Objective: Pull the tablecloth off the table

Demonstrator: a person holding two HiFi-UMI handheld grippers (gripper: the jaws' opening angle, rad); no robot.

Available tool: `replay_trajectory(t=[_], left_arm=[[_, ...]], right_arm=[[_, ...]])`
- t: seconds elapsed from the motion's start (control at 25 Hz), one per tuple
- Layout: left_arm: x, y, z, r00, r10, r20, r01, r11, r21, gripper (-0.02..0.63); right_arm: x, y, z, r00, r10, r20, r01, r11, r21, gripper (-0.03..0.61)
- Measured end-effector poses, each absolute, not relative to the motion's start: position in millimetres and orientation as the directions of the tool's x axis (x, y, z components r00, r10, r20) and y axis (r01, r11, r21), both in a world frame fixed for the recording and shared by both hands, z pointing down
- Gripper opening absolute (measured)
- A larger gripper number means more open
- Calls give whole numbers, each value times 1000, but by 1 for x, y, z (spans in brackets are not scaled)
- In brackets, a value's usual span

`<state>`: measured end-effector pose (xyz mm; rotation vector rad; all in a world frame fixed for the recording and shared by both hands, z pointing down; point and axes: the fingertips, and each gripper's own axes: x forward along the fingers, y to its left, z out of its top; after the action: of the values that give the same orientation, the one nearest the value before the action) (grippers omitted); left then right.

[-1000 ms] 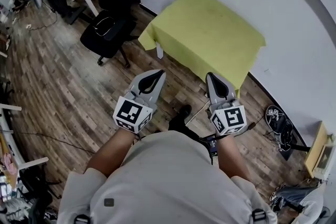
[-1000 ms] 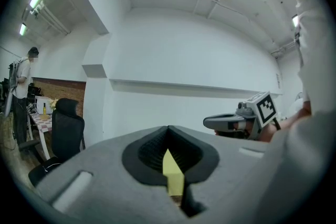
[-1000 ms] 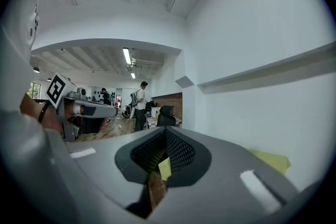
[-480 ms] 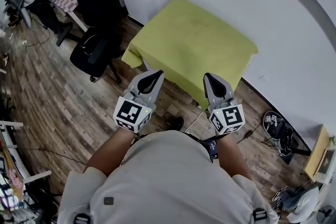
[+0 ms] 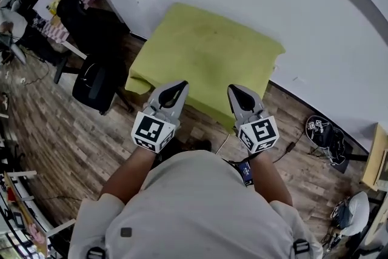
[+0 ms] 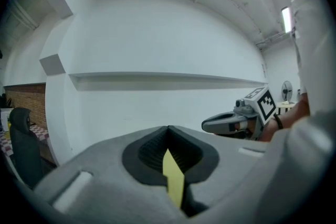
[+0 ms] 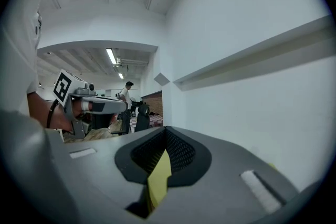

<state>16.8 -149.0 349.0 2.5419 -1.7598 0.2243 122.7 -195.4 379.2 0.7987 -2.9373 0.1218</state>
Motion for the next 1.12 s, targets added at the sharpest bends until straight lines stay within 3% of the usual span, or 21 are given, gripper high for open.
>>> replay_trajectory(t=[0.56,1.12], left_arm=[[-1,-247,360,482,-865,137,-872,-489,-20,2],[-125,-340,371,592,-788,173,-797,-603,-19,3]], right_arm=[[123,-269,380,-752,-644,142,-653,757,-24,12],[29,-350,394,-607,-764,217,-781,624,10,41]])
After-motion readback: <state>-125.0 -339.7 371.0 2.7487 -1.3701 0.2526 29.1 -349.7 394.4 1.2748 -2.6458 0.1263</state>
